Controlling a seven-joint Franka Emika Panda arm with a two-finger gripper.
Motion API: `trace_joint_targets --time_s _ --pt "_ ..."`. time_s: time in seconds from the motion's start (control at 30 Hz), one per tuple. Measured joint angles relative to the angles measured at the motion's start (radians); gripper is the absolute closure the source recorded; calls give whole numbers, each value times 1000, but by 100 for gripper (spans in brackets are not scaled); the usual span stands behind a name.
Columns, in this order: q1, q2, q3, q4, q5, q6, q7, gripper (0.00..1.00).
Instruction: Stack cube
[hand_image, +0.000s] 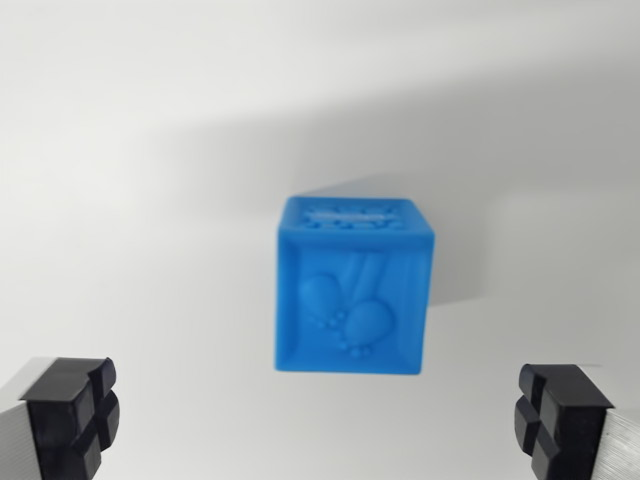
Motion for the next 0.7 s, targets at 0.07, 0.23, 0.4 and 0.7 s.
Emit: trace_joint_targets --time_s 0.07,0.23,0.4,0.7 --pt "-9 12 0 -9 4 21 -6 0" --pt "-24 45 1 -16 14 61 -18 0" --pt "-29 107 12 -9 28 114 -28 0" --pt "-45 195 31 9 43 184 -40 0"
